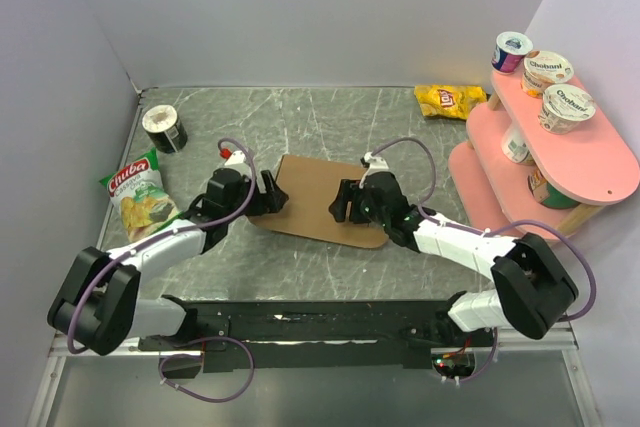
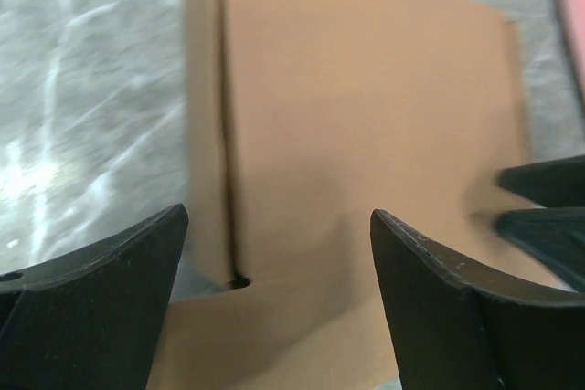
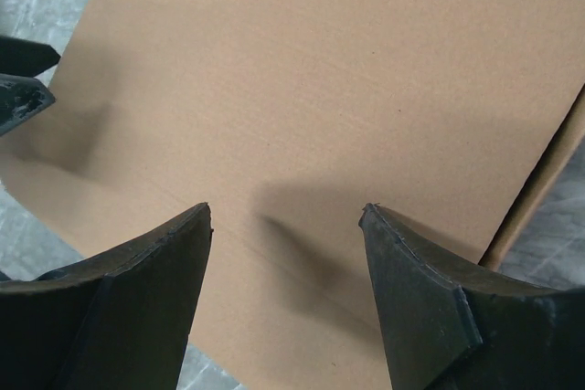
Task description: Fold the paper box
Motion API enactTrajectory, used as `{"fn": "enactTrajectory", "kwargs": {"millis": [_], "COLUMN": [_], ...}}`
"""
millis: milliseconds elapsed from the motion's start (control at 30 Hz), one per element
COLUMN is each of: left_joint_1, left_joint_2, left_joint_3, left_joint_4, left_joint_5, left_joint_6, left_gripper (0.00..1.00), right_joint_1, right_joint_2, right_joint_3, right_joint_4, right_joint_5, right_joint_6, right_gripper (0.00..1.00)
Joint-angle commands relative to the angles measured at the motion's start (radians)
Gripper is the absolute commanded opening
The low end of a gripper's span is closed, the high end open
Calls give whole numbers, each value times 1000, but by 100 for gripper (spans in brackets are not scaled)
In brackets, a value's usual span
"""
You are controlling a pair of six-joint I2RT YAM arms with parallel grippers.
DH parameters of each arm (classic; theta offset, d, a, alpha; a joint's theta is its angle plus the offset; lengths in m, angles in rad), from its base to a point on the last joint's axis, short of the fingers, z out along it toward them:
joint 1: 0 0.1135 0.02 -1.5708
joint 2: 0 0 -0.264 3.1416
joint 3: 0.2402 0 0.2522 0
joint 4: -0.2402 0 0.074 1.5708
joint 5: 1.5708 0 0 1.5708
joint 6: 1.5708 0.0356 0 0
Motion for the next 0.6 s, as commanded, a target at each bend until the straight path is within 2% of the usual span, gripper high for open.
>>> {"fn": "enactTrajectory", "kwargs": {"millis": [0,100,167,200,267,300,400,467,567], "left_joint_1": [-6,-6,-6,-6,-6,-6,-6,-6,-4], "left_joint_2": [44,77,91,105,123,145,185,189,151], "left_joint_3": [-15,-24,-26,-27,-27,-27,-38,-42,-46], "left_joint_4": [-9,26,56,64,77,80,90,93,87], "left_joint_5": [-89,-89,-78,-73,-76,-81,-79,-72,-67], "left_joint_6": [28,31,31,30,28,31,37,37,31], "left_gripper": [86,84,79,72,65,59,53,55,68], "right_joint_1": [12,26,40,40,44,46,43,41,58], "right_joint_2": [59,69,59,53,32,21,-28,-52,-97], "right_joint_3": [-32,-8,12,20,46,57,100,150,183], "right_joint_4": [-33,-72,-89,-98,-130,-145,-197,-262,-296], "right_joint_5": [47,77,84,83,80,77,49,-3,-92], "right_joint_6": [9,-11,-20,-32,-48,-73,-153,-210,-359], "right_gripper": [75,75,75,77,80,85,91,93,94]}}
